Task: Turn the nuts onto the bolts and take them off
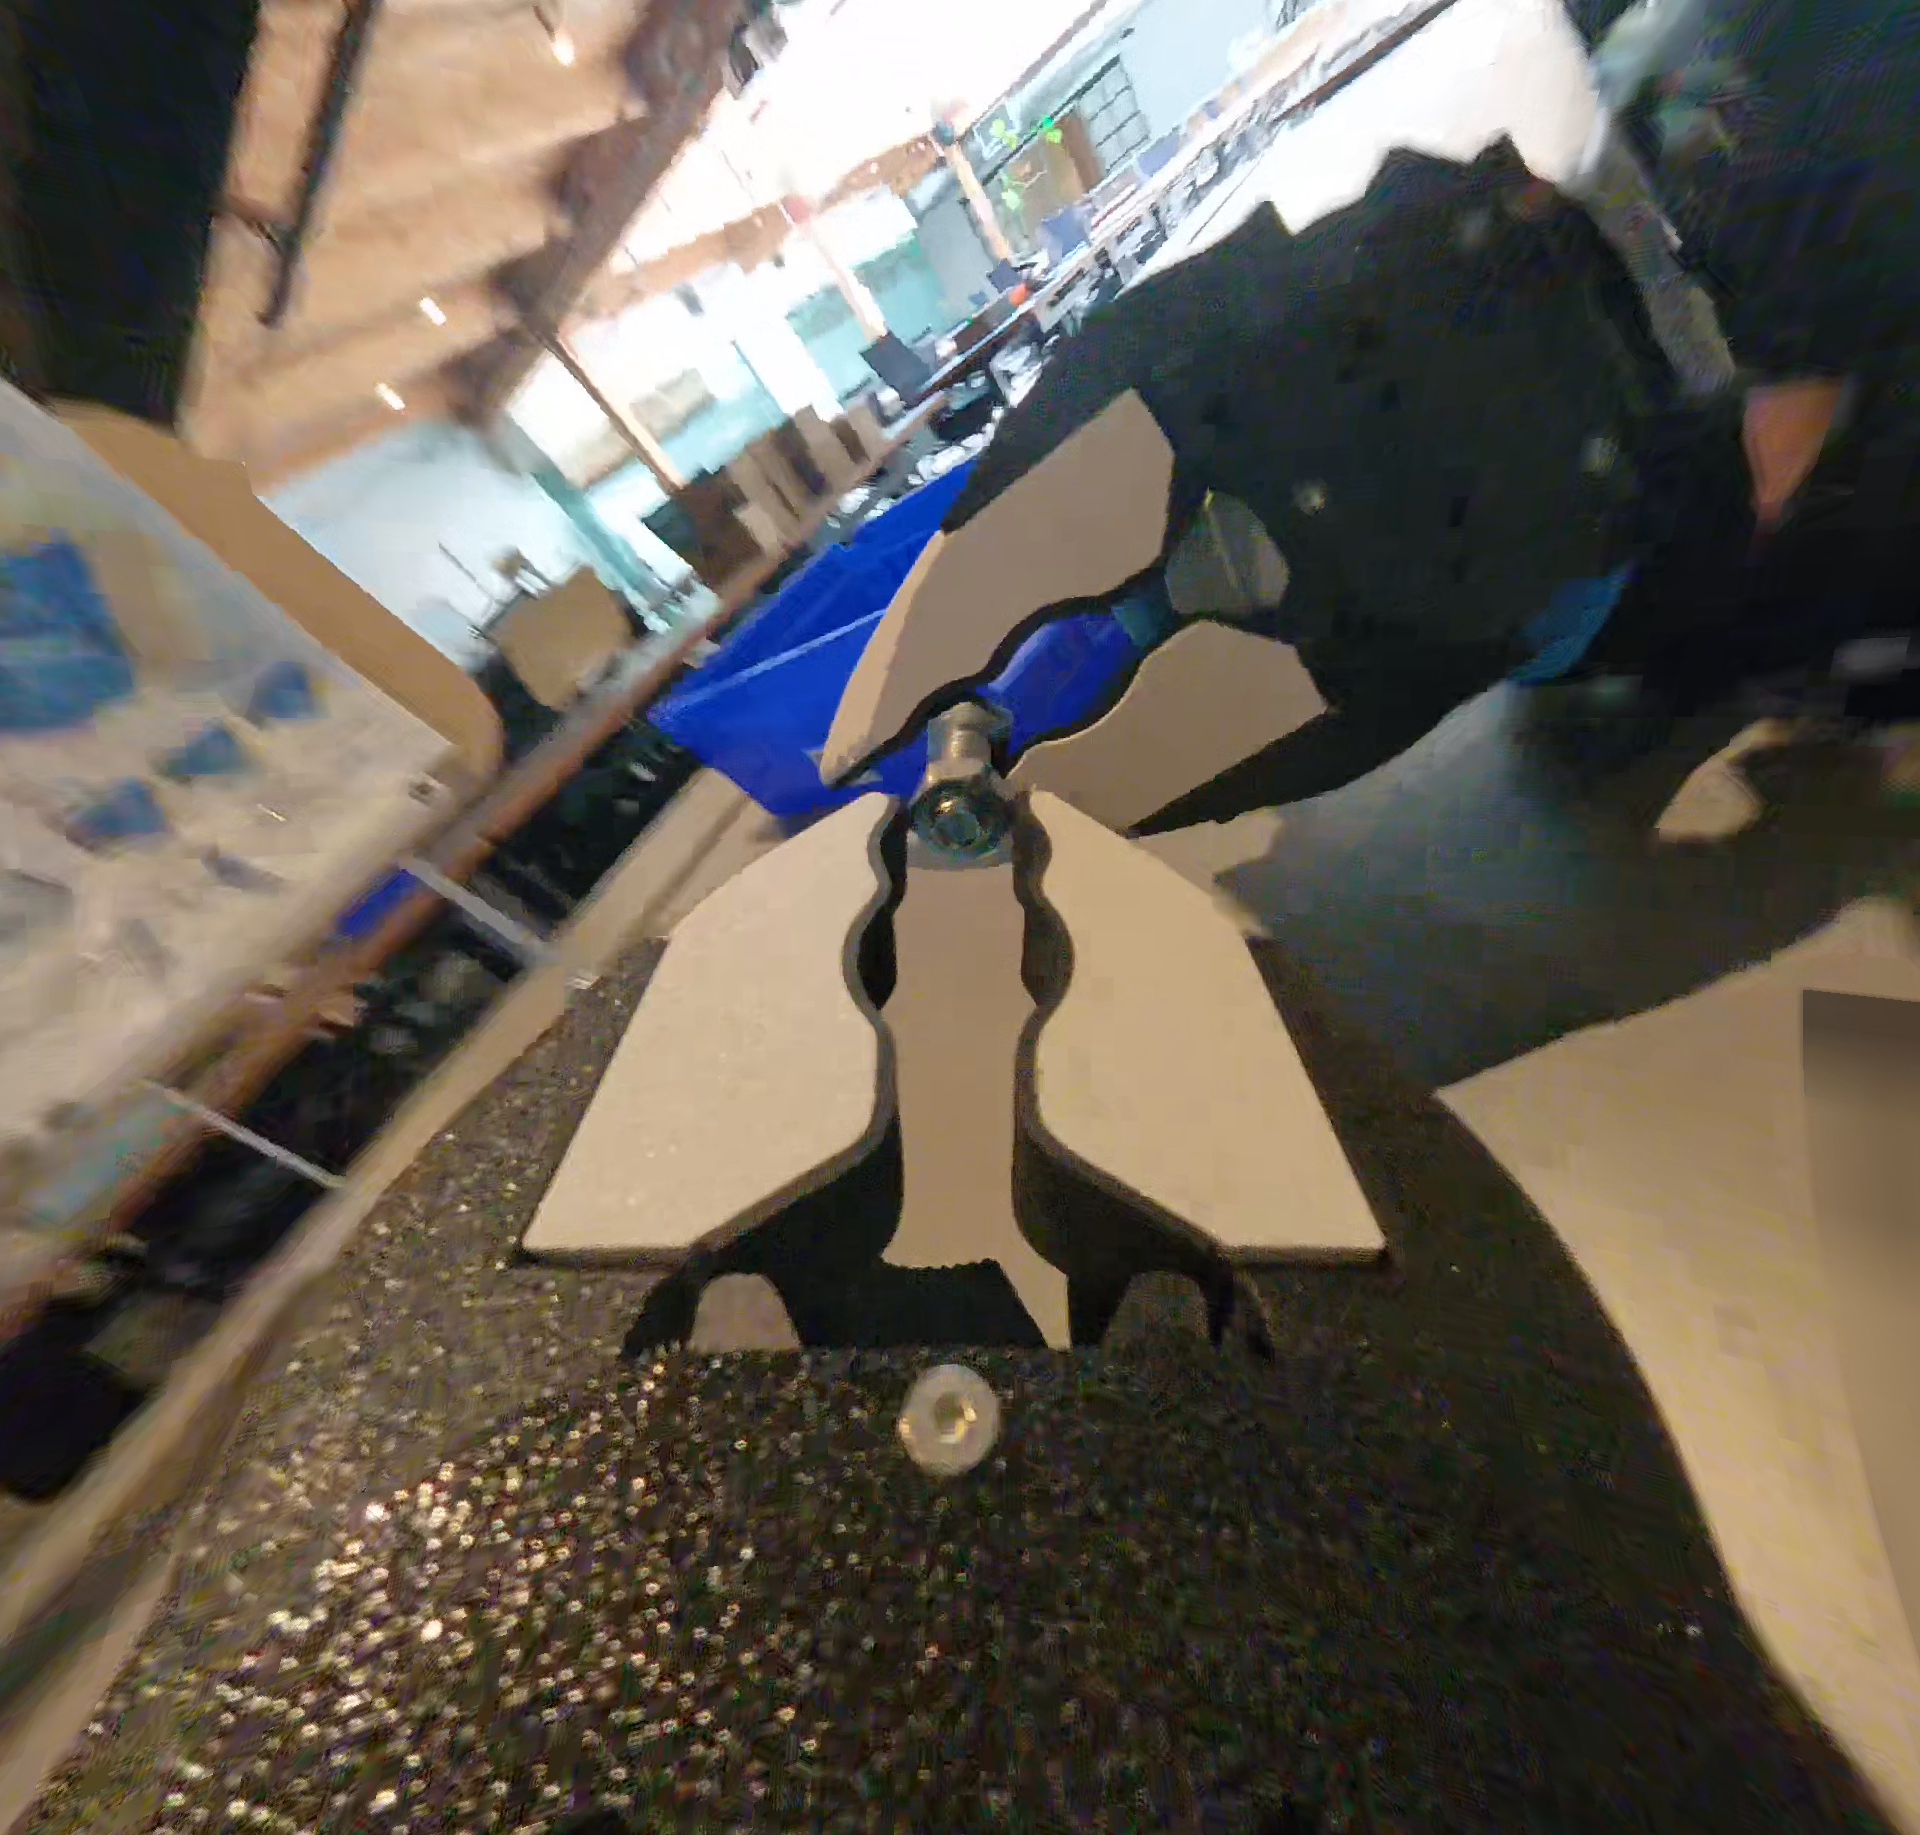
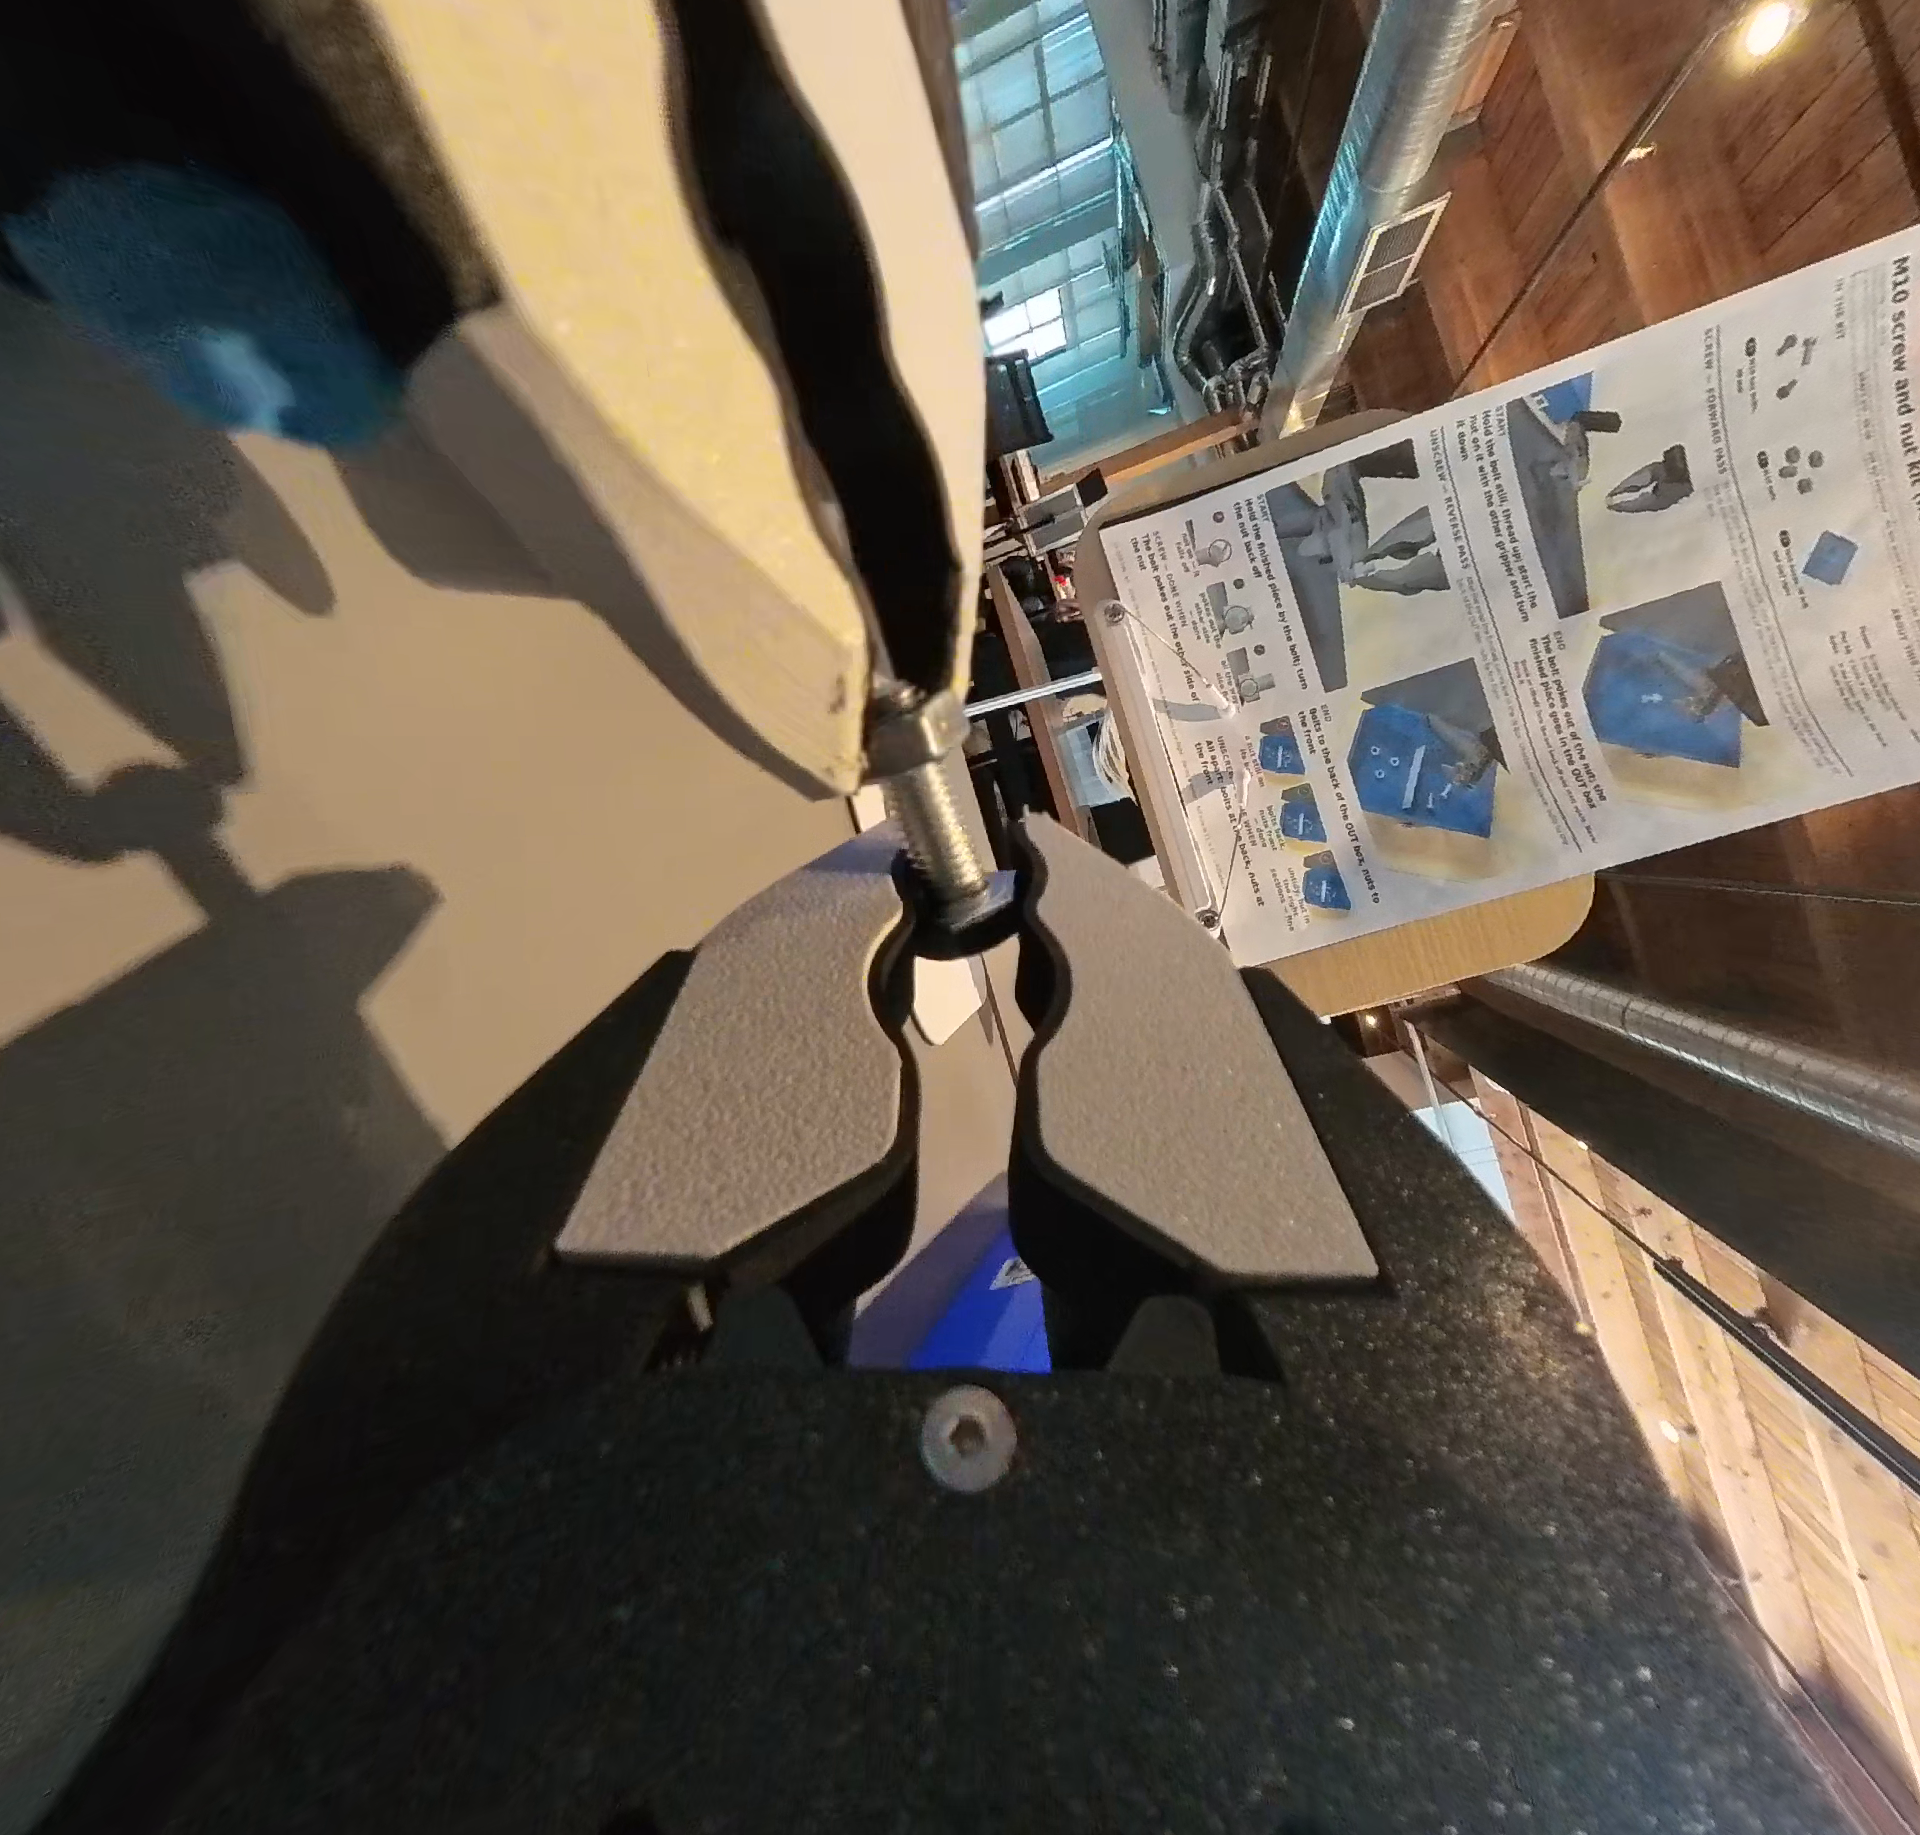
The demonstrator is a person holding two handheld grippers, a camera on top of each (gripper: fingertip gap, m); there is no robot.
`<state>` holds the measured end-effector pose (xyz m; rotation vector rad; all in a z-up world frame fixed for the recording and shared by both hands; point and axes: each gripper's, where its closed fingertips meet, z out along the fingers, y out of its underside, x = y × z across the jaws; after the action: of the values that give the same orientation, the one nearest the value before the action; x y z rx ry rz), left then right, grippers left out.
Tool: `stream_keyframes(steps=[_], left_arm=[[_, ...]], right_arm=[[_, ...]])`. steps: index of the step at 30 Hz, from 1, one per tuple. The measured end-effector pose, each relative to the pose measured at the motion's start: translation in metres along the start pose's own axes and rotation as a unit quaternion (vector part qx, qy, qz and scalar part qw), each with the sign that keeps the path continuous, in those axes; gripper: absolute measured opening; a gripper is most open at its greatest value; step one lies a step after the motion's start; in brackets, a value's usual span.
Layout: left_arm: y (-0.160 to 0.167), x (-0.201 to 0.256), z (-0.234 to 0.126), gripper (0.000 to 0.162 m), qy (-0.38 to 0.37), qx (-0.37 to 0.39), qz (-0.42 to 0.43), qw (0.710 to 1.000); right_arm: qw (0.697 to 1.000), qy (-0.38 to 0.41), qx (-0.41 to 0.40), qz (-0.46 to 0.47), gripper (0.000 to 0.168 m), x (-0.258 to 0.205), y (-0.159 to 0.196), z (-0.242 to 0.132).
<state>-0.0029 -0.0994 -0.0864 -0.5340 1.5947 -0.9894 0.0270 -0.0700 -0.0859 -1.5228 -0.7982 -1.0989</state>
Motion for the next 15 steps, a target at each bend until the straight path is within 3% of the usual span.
stream_keyframes(steps=[2, 4, 6, 9, 15], left_arm=[[0.001, 0.0, 0.001, 0.02, -0.035, -0.014, 0.118, 0.992], [-0.001, -0.001, 0.001, 0.021, -0.051, -0.013, 0.146, 0.988], [-0.007, 0.0, 0.0, 0.033, -0.032, 0.012, 0.092, 0.995], [-0.016, -0.006, -0.004, 0.037, -0.011, 0.051, -0.014, 0.999], [-0.004, -0.006, -0.003, 0.018, 0.036, 0.026, -0.143, 0.989]], right_arm=[[1.0, 0.0, -0.002, -0.003, 0.013, 0.0, 0.001, 0.0], [1.0, 0.0, -0.001, -0.002, 0.014, 0.0, 0.0, 0.0], [1.0, 0.001, 0.0, 0.0, 0.014, 0.001, 0.0, 0.0], [1.0, 0.001, 0.0, -0.001, 0.014, 0.001, 0.0, 0.0], [1.0, 0.0, 0.0, -0.002, 0.014, 0.001, 0.0, 0.001]])
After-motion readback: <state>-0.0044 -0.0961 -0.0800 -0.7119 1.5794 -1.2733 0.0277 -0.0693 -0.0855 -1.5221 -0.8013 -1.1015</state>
